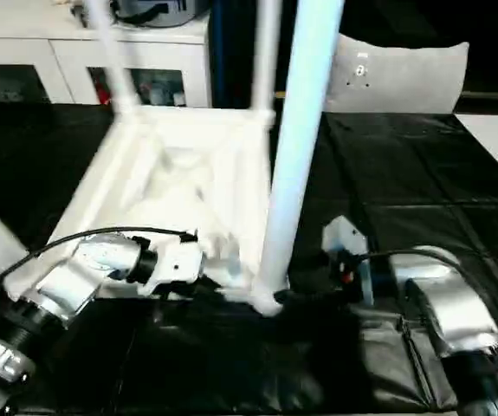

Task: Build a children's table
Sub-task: Rotate leg to tighten

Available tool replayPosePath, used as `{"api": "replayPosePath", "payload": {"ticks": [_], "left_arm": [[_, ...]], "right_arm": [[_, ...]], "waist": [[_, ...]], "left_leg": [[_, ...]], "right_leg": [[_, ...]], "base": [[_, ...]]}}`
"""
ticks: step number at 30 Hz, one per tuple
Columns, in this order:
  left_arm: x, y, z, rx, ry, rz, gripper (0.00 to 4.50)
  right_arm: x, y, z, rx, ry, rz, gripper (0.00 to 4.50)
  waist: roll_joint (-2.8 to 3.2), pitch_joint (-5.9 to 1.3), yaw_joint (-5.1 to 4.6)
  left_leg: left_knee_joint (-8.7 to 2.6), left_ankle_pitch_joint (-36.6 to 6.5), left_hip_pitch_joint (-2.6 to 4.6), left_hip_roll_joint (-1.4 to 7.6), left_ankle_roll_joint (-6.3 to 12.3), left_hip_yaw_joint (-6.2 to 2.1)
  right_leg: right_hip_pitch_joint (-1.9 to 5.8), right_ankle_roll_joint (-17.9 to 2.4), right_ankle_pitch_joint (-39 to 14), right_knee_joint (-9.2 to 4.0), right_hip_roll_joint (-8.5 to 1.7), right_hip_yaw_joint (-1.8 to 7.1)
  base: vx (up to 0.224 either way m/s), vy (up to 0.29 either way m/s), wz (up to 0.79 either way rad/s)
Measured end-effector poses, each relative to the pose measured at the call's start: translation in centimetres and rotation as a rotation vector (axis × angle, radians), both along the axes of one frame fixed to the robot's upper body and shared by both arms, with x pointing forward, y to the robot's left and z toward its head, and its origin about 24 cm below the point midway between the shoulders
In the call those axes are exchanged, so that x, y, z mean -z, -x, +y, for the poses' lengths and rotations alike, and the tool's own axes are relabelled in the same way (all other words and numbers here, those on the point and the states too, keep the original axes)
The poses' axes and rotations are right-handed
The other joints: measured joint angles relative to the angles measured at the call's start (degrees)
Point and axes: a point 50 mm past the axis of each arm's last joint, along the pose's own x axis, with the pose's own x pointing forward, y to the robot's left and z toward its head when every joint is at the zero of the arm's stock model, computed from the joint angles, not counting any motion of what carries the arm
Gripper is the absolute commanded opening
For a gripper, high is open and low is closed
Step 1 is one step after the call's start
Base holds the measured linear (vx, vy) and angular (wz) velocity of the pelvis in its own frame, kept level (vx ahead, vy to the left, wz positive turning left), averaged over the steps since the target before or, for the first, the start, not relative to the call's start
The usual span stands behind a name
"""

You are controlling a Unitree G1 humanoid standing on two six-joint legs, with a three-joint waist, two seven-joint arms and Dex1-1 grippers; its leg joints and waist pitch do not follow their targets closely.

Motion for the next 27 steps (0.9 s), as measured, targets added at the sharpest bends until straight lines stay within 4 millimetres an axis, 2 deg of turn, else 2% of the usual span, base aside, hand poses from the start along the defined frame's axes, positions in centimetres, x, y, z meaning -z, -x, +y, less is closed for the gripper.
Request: {"api": "replayPosePath", "payload": {"ticks": [3, 5, 12, 17, 20, 22, 27], "left_arm": [[0.0, 0.1, -0.1, 0.032, 0.0, 0.0, 0.0], [0.0, 0.1, -0.2, 0.046, 0.002, 0.002, 0.0], [0.1, 0.1, -0.1, 0.056, 0.006, 0.008, 0.0], [0.1, -0.1, 0.1, -0.044, 0.026, 0.061, 0.0], [0.2, -0.5, 0.4, -0.19, 0.03, 0.098, 0.0], [0.4, -0.7, 0.2, -0.299, 0.046, 0.114, 0.0], [0.8, -1.2, -1.7, -0.53, 0.107, 0.142, 0.0]], "right_arm": [[0.3, 0.1, 0.6, -0.03, -0.018, 0.018, 2.57], [0.4, 0.1, 0.8, -0.042, -0.023, 0.029, 2.26], [0.8, 0.1, 0.8, -0.039, -0.046, 0.052, 1.99], [1.2, 0.4, 1.4, 0.06, -0.103, 0.096, 1.96], [1.4, -0.3, 2.4, 0.204, -0.112, 0.086, 1.96], [1.8, -1.0, 3.0, 0.334, -0.127, 0.076, 1.96], [1.9, -3.0, 4.2, 0.635, -0.129, 0.06, 1.96]], "waist": [[0.0, 0.0, 0.09], [0.0, -0.01, 0.19], [0.0, -0.01, 0.28], [0.06, -0.05, 0.06], [0.12, -0.09, -1.1], [0.1, -0.07, -2.39], [-0.01, 0.0, -5.16]], "left_leg": [[0.0, 0.0, -0.01, 0.01, 0.0, 0.0], [0.0, 0.0, -0.01, 0.01, 0.0, 0.01], [0.0, 0.0, 0.02, 0.02, -0.01, 0.03], [0.0, 0.0, 0.12, 0.06, -0.09, 0.03], [0.06, 0.0, 0.24, 0.08, -0.35, 0.0], [0.1, 0.0, 0.34, 0.07, -0.4, 0.0], [0.22, 0.0, 0.43, 0.07, -0.4, -0.09]], "right_leg": [[0.0, 0.0, 0.0, 0.0, 0.0, 0.0], [0.0, 0.0, 0.0, 0.0, 0.0, 0.0], [0.0, 0.0, 0.0, 0.01, 0.0, 0.0], [0.01, 0.0, 0.0, 0.11, 0.01, 0.02], [0.01, 0.2, 0.0, 0.15, 0.02, 0.03], [0.03, 0.3, 0.1, 0.07, 0.02, 0.03], [0.08, 0.3, 0.1, -0.25, 0.01, -0.05]], "base": [[0.0, 0.0, 0.0], [0.0, 0.0, 0.0], [0.0, 0.0, 0.0], [0.0, 0.0, 0.0], [0.0, 0.0, 0.0], [0.0, 0.0, 0.0], [0.0, 0.0, 0.0]]}}
